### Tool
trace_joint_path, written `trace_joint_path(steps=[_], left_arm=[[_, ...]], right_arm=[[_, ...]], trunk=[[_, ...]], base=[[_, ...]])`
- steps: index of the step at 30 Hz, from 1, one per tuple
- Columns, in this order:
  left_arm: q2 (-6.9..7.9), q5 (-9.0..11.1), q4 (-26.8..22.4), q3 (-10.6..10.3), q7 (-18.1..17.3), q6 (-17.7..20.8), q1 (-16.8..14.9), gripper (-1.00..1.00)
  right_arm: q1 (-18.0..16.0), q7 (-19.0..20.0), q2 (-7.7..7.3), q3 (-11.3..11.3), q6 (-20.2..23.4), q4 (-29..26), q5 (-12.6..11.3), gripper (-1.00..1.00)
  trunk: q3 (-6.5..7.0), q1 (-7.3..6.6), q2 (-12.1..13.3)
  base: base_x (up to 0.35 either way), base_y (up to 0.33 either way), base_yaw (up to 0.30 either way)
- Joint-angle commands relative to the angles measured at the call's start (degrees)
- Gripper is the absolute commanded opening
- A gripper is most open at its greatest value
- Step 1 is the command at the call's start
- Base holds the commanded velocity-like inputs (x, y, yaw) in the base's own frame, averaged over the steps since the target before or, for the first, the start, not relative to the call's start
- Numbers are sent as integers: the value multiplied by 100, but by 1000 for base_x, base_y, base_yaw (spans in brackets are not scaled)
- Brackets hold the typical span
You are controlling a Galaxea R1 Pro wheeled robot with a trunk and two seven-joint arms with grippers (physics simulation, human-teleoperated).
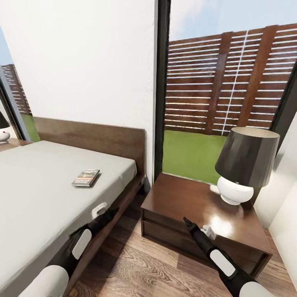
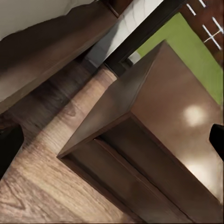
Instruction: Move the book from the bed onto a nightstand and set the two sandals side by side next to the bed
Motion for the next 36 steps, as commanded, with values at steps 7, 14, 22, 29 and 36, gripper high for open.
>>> trace_joint_path(steps=[7,14,22,29,36], left_arm=[[67,-6,-1904,146,271,1811,-1,100],[101,28,-2558,209,713,2250,-22,100],[274,82,-2699,438,826,2386,-228,100],[588,91,-2720,730,958,2889,-822,100],[1020,89,-2706,1132,1417,3406,-1568,100]], right_arm=[[-4,69,65,69,125,0,-50,100],[-4,104,70,60,136,-25,-64,100],[-4,159,72,55,142,-89,-68,100],[-10,168,48,54,150,-310,-62,100],[-12,164,13,47,411,-504,-40,100]], trunk=[[-6,-1,-2],[-6,-1,-2],[-6,-1,-2],[-6,-1,-2],[-6,-1,-2]], base=[[0,0,0],[0,0,0],[0,0,0],[0,0,0],[0,0,0]])
